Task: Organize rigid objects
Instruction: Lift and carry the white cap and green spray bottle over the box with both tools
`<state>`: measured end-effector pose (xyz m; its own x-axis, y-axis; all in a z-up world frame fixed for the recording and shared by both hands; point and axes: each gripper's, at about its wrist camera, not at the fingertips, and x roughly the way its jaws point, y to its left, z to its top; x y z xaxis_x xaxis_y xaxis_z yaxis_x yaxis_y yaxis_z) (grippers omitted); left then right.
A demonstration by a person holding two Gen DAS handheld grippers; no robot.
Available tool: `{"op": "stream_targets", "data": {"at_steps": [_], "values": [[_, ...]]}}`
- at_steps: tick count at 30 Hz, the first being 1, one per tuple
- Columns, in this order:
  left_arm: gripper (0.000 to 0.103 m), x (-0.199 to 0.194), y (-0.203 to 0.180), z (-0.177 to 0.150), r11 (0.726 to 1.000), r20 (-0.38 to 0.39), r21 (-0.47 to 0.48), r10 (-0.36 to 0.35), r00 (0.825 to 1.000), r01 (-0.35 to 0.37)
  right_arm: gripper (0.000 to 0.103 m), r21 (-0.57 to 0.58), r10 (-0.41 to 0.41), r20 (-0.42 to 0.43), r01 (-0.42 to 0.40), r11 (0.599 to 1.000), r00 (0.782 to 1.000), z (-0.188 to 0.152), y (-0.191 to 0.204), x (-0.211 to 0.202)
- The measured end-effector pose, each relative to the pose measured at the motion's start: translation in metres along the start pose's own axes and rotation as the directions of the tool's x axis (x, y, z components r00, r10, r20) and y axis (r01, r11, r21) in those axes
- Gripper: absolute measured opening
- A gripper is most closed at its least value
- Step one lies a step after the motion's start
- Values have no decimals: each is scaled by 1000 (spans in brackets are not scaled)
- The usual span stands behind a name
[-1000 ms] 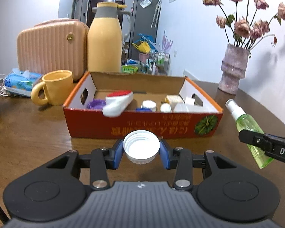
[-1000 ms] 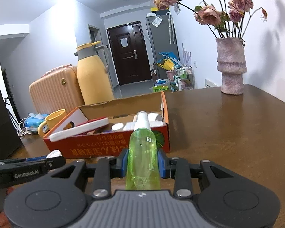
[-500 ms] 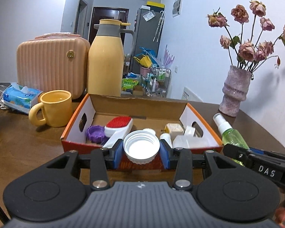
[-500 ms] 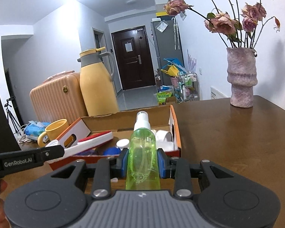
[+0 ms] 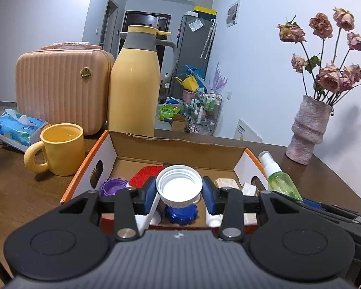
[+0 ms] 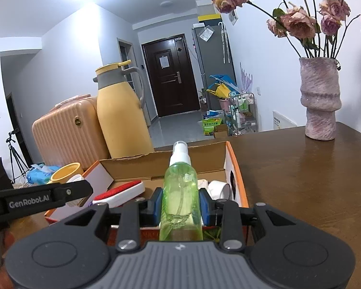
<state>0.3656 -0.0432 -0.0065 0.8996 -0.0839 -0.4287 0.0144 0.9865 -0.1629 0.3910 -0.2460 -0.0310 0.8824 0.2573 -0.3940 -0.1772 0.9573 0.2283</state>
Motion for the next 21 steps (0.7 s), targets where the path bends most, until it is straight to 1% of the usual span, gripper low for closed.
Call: {"op": "stream_targets", "data": {"at_steps": [8, 14, 21], "values": [[41, 29, -1, 7, 1000, 3, -6, 20, 1000, -20, 30, 10, 5, -4, -4, 1000, 1000, 3, -3, 31], [41, 50, 2, 12, 999, -17, -14, 34, 999, -34, 30, -5, 4, -17, -4, 1000, 1000, 5, -6, 55], [41, 72, 3, 17, 999, -33, 1, 45, 998, -45, 30, -29, 4, -31, -4, 1000, 1000, 8, -6, 75]]}}
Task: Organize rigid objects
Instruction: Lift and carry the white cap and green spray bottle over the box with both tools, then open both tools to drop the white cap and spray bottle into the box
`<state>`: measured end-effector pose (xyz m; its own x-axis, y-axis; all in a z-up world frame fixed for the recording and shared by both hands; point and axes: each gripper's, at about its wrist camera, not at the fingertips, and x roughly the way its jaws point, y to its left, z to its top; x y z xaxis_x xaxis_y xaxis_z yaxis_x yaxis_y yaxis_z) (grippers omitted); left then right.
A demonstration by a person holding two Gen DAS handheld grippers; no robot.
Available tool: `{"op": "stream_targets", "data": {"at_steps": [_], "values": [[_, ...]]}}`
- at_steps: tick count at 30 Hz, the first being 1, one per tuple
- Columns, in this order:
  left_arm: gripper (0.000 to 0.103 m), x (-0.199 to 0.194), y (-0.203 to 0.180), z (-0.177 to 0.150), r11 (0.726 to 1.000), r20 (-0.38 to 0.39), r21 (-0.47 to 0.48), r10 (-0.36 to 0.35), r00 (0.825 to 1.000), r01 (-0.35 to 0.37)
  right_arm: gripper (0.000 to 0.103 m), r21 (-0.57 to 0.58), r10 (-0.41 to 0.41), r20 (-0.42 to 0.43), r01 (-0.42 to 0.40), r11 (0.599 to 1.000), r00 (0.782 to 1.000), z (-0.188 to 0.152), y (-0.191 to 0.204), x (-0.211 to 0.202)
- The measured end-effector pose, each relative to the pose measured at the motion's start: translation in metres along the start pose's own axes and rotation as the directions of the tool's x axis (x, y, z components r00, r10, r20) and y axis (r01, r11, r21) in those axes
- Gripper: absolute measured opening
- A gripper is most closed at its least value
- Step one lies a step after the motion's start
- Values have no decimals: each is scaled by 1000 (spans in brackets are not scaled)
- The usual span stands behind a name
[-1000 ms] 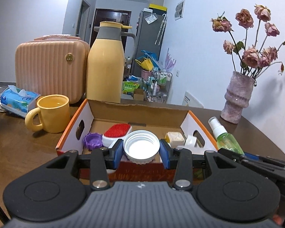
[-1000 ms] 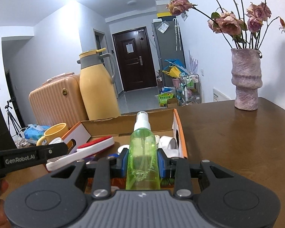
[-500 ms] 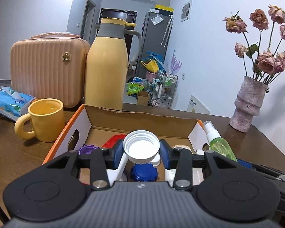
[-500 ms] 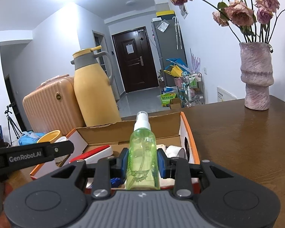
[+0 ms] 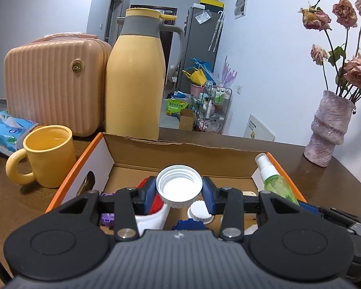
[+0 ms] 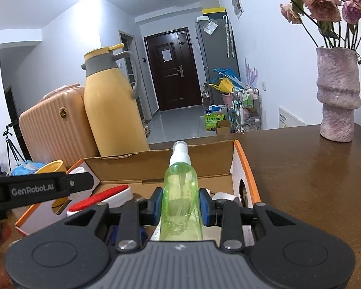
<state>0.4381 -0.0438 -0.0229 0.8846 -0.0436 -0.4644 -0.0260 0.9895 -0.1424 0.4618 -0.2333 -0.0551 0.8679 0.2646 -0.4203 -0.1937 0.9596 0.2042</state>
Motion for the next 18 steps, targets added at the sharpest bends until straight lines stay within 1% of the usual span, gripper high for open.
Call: {"op": "stream_targets", "data": {"at_steps": [6, 12, 14, 15, 16, 17, 18], "values": [[41, 12, 1, 3, 1000, -4, 14, 20, 1000, -20, 30, -26, 4, -3, -4, 1000, 1000, 4, 1, 13], [41, 16, 4, 2, 999, 0, 27, 30, 1000, -30, 31, -53, -10, -7, 10, 999, 1000, 3, -3, 14], [49, 15, 5, 2, 999, 1, 28, 32, 999, -32, 31, -44, -13, -25, 11, 999, 1000, 2, -5, 15], [59, 14, 5, 2, 999, 3, 26, 34, 999, -34, 31, -38, -18, -19, 17, 999, 1000, 3, -6, 15], [75, 13, 5, 2, 999, 8, 24, 36, 999, -36, 38, -38, -23, -10, 23, 999, 1000, 4, -7, 13], [84, 11, 6, 2, 999, 18, 19, 40, 999, -40, 45, -42, -25, -6, 24, 999, 1000, 4, -7, 11], [98, 8, 7, 2, 999, 32, 12, 45, 998, -46, 66, -44, -30, 4, 30, 999, 1000, 4, -7, 9]]}}
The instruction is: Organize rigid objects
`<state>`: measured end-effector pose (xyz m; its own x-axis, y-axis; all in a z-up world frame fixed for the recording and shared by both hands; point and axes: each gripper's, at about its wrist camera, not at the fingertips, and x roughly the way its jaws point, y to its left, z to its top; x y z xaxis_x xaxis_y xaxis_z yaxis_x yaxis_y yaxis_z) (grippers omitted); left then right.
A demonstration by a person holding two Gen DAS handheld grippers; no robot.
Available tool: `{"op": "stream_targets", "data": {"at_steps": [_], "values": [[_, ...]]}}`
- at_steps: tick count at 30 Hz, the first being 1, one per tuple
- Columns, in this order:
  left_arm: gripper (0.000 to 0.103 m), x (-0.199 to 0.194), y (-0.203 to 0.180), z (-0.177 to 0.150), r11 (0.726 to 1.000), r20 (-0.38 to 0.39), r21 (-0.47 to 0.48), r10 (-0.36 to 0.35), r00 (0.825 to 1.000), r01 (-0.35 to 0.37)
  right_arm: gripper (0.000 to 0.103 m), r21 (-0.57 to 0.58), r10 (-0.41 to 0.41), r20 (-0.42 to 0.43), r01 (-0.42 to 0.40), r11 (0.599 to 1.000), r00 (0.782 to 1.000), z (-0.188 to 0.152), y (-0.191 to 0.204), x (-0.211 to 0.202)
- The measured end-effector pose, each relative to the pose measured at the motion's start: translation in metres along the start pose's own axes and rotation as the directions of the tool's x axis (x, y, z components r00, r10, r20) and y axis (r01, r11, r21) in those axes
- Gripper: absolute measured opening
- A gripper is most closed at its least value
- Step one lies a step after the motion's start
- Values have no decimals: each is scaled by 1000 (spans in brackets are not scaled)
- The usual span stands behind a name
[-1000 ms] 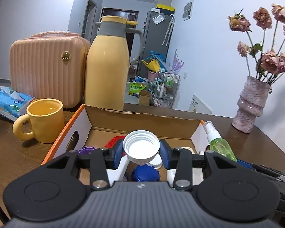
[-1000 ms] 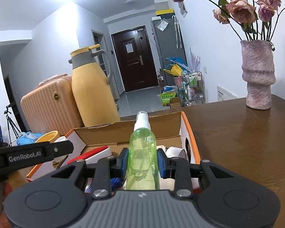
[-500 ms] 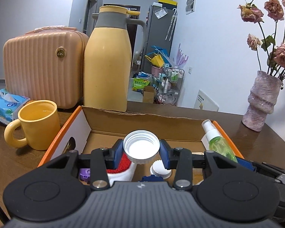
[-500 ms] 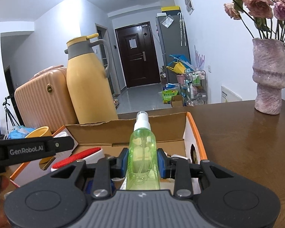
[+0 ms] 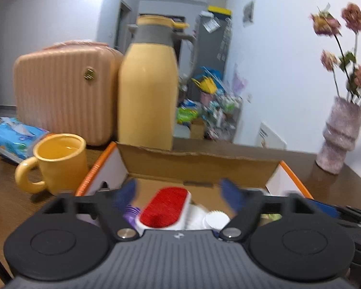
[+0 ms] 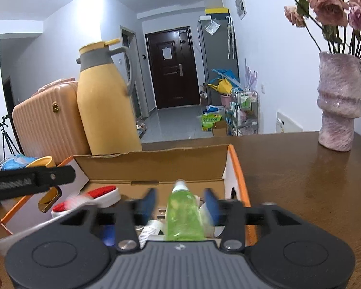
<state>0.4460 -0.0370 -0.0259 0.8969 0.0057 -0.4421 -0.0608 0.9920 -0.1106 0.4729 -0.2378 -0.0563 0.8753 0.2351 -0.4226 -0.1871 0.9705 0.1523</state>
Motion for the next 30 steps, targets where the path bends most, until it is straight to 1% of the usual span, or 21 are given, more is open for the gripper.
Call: {"op": "stream_targets", "data": {"at_steps": [1, 2, 4, 5, 6, 10, 20, 26, 30], "values": [[103, -3, 1, 0, 1000, 15, -9, 11, 1000, -11, 84, 0, -11, 15, 11, 1000, 1000, 0, 0, -2], [103, -6, 3, 1, 999, 32, -19, 29, 999, -28, 89, -1, -20, 31, 20, 1000, 999, 0, 0, -4], [103, -11, 5, 2, 998, 65, -33, 56, 996, -54, 92, -7, -27, 44, 27, 1000, 999, 2, 0, -6], [103, -11, 5, 3, 998, 66, -32, 60, 996, -58, 95, -5, -30, 43, 30, 1000, 999, 2, -1, -6], [103, -11, 6, 3, 998, 62, -32, 62, 996, -61, 100, -2, -36, 44, 36, 999, 998, 2, -2, -6], [103, -7, 7, 2, 997, 40, -35, 69, 997, -67, 101, 1, -47, 44, 47, 999, 998, 3, -4, -6], [103, -9, 9, 1, 997, 43, -28, 73, 996, -72, 103, -5, -61, 44, 61, 998, 997, 3, -3, -10], [103, -31, 16, -1, 997, 79, -17, 73, 994, -72, 103, -12, -60, 76, 61, 998, 995, 0, 1, -37], [103, -57, 23, -7, 997, 106, -4, 78, 991, -78, 103, -30, -61, 114, 65, 997, 992, -5, 5, -70]]}}
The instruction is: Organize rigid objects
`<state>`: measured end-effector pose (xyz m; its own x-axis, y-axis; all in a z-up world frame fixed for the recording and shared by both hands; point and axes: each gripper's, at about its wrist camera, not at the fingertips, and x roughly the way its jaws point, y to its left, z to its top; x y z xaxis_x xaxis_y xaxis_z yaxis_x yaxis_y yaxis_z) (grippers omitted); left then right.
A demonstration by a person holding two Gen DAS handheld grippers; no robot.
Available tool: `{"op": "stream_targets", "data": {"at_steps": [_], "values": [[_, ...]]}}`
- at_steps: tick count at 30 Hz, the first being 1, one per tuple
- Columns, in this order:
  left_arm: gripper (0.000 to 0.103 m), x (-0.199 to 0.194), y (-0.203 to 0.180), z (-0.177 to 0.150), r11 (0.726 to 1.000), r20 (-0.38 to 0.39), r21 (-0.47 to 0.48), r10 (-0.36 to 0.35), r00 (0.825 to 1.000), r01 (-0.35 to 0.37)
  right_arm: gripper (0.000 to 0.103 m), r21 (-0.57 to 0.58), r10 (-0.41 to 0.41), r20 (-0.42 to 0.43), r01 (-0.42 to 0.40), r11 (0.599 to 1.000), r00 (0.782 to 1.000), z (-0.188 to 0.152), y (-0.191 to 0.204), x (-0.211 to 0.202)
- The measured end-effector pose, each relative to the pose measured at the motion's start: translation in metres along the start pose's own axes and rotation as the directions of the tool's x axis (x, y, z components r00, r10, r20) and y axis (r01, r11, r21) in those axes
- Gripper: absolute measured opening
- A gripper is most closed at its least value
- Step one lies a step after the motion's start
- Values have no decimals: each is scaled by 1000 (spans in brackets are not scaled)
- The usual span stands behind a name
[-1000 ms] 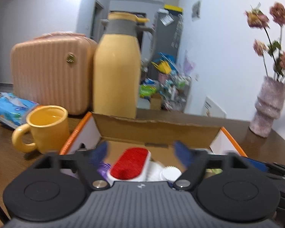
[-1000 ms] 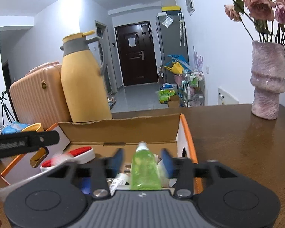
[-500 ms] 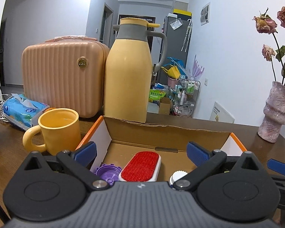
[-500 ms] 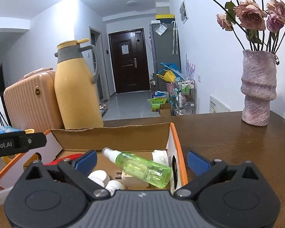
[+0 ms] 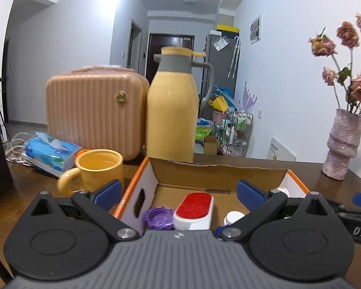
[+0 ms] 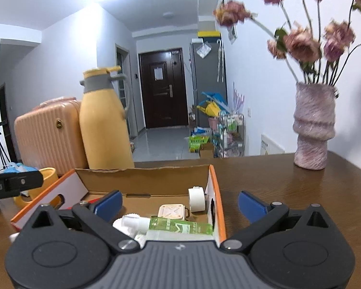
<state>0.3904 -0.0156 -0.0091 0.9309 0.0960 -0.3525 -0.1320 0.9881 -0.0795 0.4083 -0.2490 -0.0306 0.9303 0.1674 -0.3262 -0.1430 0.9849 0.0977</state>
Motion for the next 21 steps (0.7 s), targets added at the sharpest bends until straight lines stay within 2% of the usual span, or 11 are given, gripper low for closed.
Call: {"op": "stream_targets", "data": {"at_steps": [5, 12, 17, 21], "values": [[103, -50, 15, -8, 1000, 47, 24, -14, 999, 12, 103, -35, -4, 46, 5, 999, 999, -10, 1, -59], [103, -136, 35, -35, 997, 116, 82, -21, 993, 12, 103, -64, -10, 66, 14, 998, 998, -44, -3, -145], [103, -192, 49, -65, 993, 138, 116, -26, 990, 10, 103, -92, -17, 92, 26, 995, 996, -71, 3, -204], [103, -225, 63, -87, 996, 126, 91, -20, 992, 9, 103, -96, -16, 95, 26, 995, 995, -92, 9, -242]]}}
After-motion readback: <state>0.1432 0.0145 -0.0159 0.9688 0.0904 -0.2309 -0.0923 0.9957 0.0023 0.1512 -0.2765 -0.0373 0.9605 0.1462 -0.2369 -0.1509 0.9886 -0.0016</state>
